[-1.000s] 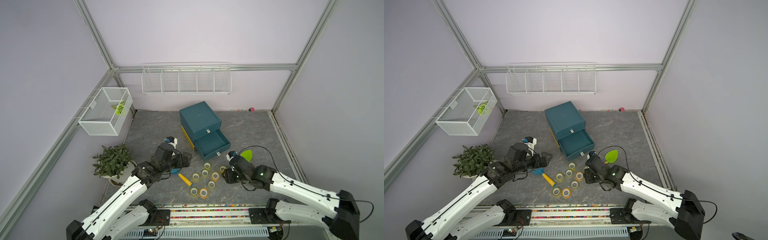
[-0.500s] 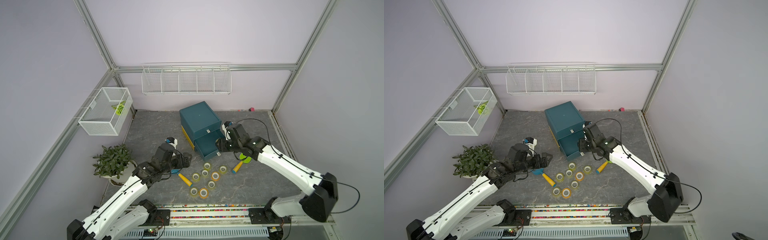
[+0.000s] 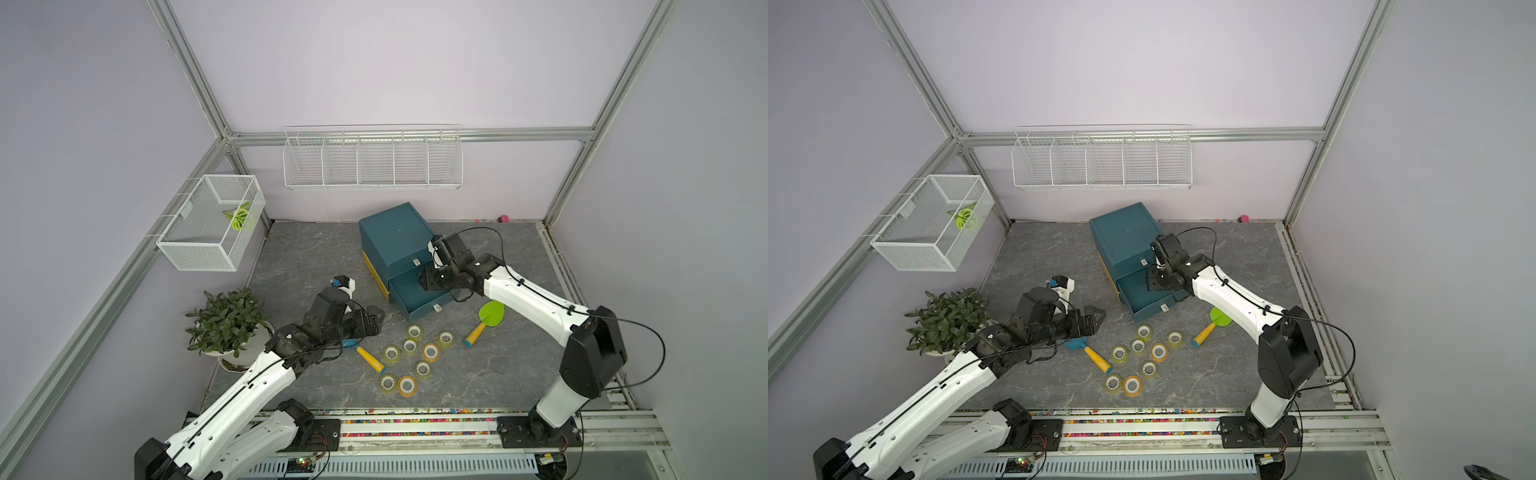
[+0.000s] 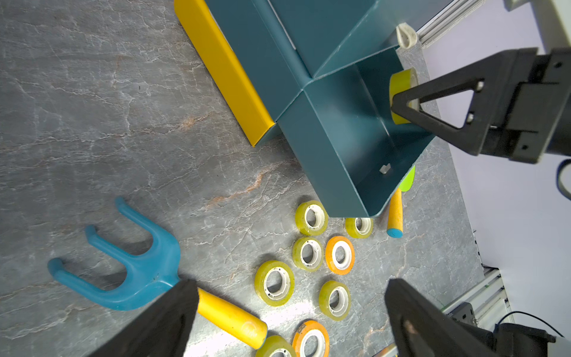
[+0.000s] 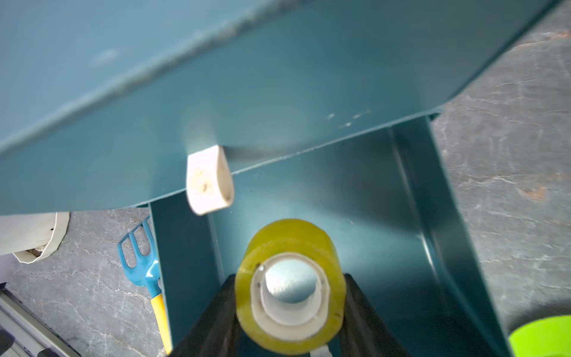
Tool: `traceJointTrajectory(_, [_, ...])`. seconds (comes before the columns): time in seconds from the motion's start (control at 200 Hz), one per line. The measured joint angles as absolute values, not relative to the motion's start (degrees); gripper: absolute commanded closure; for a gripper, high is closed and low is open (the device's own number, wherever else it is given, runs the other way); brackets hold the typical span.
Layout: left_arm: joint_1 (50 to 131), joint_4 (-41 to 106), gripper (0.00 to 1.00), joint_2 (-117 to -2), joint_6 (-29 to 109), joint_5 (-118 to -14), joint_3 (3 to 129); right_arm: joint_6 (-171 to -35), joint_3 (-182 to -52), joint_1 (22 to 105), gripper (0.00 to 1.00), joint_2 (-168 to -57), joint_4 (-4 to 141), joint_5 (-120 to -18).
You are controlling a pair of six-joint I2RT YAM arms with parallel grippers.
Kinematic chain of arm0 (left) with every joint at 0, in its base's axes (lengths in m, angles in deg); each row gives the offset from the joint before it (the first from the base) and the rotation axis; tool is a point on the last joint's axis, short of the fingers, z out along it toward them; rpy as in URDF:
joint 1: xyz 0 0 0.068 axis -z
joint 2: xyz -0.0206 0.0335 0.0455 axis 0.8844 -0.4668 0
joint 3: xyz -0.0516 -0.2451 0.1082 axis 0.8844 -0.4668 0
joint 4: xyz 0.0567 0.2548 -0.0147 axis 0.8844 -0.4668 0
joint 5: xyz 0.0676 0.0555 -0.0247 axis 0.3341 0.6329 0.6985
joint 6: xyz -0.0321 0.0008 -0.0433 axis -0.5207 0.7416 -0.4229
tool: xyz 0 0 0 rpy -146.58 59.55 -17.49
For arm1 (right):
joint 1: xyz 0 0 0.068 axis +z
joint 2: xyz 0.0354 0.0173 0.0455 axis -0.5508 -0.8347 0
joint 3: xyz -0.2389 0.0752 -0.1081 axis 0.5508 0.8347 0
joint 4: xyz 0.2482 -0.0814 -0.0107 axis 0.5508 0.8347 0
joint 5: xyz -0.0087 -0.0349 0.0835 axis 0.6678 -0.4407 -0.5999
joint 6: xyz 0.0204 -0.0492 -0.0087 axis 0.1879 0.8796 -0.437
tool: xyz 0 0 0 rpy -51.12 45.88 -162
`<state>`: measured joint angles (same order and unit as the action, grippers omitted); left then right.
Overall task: Place the transparent tape into the drawer according to color
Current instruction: Place the tape in the drawer, then pick up the tape at the center of the board.
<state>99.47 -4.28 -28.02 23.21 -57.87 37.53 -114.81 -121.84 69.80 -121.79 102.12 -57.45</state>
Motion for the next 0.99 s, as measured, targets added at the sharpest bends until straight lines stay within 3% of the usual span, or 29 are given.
traceJointTrajectory(0.185, [99.47, -4.28, 0.00, -28.00, 23.04, -57.96, 37.51, -114.74, -121.93, 69.80, 0.35, -122.27, 102.16, -58.11])
traceJointTrajectory(0.45, [99.47, -4.50, 0.00, -27.57, 22.64, -58.13, 37.51, -114.81, -122.10, 69.80, 0.35, -120.98, 102.31, -58.50])
traceJointTrajectory(0.995, [100.19, -5.98, 0.01, -26.14, 21.92, -59.31, 37.29, -116.09, -106.56, 73.36, 0.37, -97.00, 100.48, -60.75])
